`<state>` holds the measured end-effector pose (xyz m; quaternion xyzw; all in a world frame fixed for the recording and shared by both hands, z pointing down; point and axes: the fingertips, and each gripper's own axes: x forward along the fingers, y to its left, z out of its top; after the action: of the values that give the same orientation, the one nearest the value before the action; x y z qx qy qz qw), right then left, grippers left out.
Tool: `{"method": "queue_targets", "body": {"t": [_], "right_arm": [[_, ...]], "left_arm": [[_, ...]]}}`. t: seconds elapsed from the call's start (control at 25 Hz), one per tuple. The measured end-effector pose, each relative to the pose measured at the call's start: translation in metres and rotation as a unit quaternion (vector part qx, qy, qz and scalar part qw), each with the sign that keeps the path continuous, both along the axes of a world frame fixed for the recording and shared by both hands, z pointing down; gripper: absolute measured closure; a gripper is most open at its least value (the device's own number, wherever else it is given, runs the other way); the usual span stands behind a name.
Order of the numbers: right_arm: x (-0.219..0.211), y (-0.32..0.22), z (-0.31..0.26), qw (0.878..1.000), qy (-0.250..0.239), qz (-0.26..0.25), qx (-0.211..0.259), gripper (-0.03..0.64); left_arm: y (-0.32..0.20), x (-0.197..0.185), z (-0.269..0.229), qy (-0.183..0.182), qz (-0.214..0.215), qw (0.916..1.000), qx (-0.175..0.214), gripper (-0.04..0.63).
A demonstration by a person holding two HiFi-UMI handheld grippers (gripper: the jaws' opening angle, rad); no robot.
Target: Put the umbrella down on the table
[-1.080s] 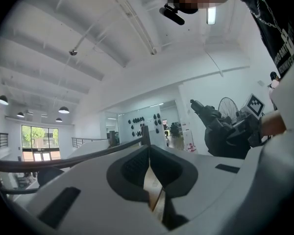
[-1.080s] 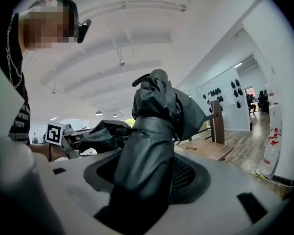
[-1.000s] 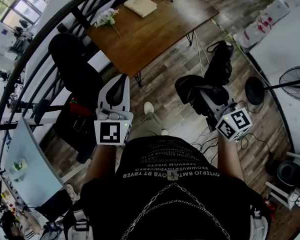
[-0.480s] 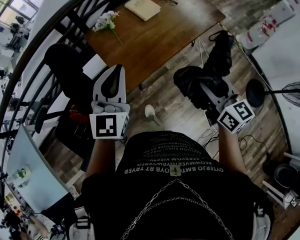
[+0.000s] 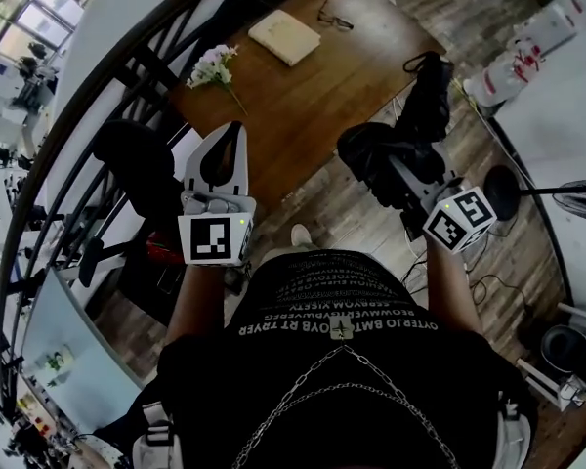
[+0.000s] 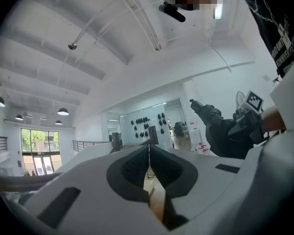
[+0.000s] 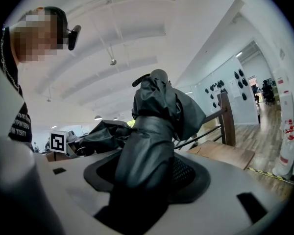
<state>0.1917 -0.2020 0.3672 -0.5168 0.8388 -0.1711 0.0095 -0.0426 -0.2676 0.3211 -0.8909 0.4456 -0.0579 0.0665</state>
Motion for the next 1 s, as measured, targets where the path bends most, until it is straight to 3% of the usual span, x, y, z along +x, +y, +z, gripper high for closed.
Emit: {"method": "queue_targets", "body": {"t": [0.2,0.64,1.0], "right_arm": [[-0.009,-0.026,-0.001,1.0,-0.024,0.0,0.012,0.35],[-0.008,-0.044,0.032,0.999,-0.024,-0.01,-0.023,0.35],[-0.021,-0.099,0.057,0.995,-0.011,-0.089,-0.054,0.35]], "left_arm": [[-0.022,-0.011,0.003,-0.01,-0.004,0.9999,0.003,0.565],[-0.047,-0.005,0.028,0.002,-0.013,0.9997,-0.021,0.565],[-0.087,0.014,0.043,0.003,-0.048,0.9982,-0.036,0.565]]}}
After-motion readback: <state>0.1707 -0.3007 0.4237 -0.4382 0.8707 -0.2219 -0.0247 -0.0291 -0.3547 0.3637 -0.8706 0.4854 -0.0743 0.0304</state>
